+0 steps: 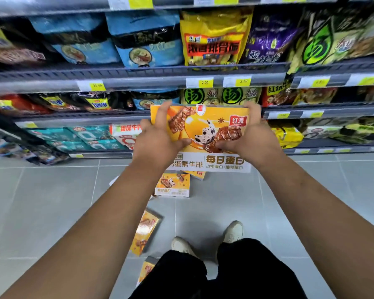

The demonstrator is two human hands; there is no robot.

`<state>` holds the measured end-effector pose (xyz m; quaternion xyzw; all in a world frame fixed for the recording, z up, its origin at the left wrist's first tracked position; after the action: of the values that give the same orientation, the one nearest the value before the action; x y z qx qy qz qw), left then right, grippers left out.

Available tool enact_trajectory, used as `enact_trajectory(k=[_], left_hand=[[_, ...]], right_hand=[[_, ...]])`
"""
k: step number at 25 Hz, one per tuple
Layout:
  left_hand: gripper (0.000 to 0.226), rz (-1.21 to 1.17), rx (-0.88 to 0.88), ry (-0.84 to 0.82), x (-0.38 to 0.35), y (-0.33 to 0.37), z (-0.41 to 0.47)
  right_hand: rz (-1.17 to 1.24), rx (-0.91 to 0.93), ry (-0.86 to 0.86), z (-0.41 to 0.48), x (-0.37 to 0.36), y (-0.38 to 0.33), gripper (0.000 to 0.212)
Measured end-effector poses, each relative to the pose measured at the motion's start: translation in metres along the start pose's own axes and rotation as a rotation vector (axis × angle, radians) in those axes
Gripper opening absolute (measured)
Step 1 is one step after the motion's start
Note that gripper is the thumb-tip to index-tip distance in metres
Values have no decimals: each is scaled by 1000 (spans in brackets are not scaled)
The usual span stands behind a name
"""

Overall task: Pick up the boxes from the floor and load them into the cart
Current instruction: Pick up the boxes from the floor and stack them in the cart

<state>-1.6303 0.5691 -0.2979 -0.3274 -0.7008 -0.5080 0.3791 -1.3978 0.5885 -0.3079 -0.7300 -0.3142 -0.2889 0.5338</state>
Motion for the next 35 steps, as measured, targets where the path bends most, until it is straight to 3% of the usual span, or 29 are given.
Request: enact_trajectory(k=[7, 15, 23, 35], left_hand=[[96, -23, -237, 89, 89, 120, -8], [99, -74, -509, 112, 114, 308, -29], [99, -123, -687, 102, 63, 511, -66], [100, -106, -981, -60, -90, 791, -76]], right_hand=[[44, 40, 241, -34, 144, -43, 104], [38, 19, 485, -74, 322, 3, 99], [20, -16, 650, -91, 484, 117, 101], [61, -334, 864, -76, 651, 332, 102]])
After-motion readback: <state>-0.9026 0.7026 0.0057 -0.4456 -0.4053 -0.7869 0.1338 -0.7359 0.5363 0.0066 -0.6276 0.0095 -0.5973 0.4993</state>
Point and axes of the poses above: each hand's wrist, its own z-axis towards the middle knuckle, its own x-axis out of the back of the hand, y = z × x, the point moved 7 cm from there along z, towards the middle knuckle, and after that the axes turned 2 degrees about z, right-handed, at the moved point
